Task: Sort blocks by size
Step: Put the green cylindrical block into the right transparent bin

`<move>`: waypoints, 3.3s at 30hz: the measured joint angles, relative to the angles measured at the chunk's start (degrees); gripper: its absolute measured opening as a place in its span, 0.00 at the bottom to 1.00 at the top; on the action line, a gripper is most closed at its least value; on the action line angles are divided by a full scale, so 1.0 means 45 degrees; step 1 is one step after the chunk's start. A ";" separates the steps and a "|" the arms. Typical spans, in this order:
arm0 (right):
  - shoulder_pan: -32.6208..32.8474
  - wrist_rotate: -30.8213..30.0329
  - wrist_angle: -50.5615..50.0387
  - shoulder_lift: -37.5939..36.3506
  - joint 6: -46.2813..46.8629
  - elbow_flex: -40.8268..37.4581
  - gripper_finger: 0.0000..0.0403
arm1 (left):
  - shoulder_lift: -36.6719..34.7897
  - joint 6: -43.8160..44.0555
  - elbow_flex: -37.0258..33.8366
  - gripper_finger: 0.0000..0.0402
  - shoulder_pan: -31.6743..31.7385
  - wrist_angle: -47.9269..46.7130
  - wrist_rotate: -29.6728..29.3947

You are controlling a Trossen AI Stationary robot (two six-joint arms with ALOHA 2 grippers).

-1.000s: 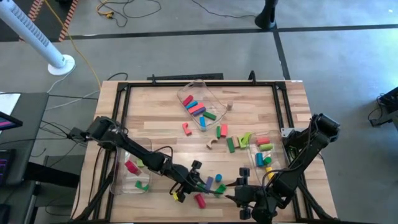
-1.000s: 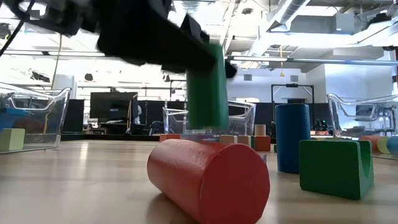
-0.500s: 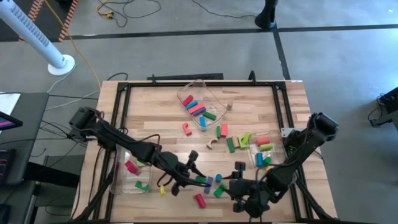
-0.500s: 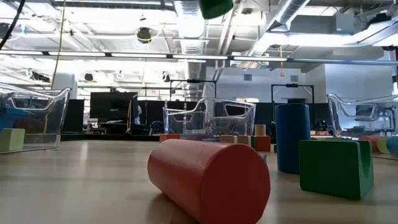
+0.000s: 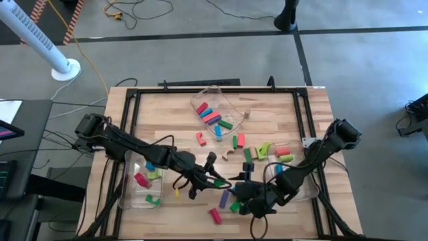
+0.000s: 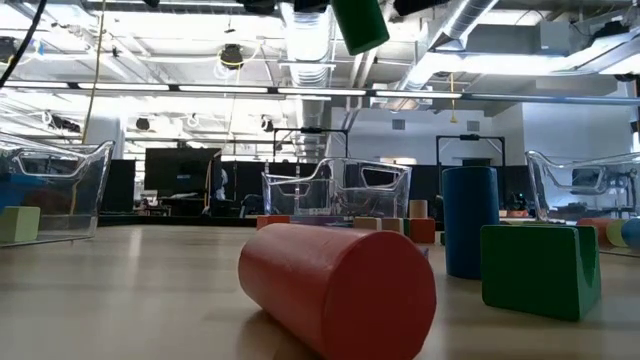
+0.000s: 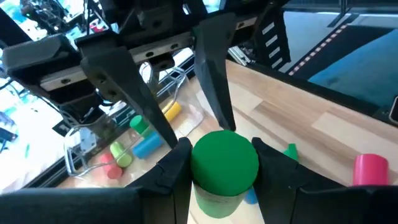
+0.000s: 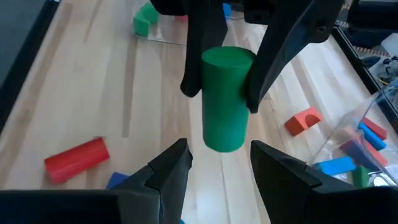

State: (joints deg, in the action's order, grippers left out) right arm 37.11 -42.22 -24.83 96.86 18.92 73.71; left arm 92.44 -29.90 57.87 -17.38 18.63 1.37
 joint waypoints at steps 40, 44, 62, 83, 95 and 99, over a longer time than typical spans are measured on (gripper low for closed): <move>-0.0948 0.0480 0.1065 0.0000 -0.1891 -0.0005 0.45 | -0.0015 -0.1344 0.0000 0.32 0.0212 0.1845 0.1538; -0.0948 0.0476 0.1062 0.0000 -0.1992 -0.0005 0.39 | -0.0014 -0.1334 0.0000 0.32 0.0212 0.1846 0.1547; -0.1006 0.0359 -0.0304 0.0005 -0.0807 -0.0015 0.39 | 0.0014 -0.0897 0.0010 0.39 0.0212 0.1121 0.0935; -0.0546 0.0359 -1.0932 -0.0063 0.9486 -0.0005 0.40 | -0.2293 0.0600 0.0005 0.40 0.0190 -0.4573 -0.0683; 0.1283 0.1532 -1.4521 -0.0337 1.4214 -0.0304 0.40 | -0.2210 0.1880 -0.0102 0.40 0.0462 -0.7136 -0.0710; 0.1668 0.2370 -1.4476 -0.0880 1.5311 -0.1484 0.40 | -0.2214 0.1919 -0.0698 0.40 0.0634 -0.6769 -0.0714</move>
State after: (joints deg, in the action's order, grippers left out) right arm 44.61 -31.55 -89.97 92.90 87.82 67.03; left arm 82.48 -21.26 54.72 -14.53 -11.83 -1.84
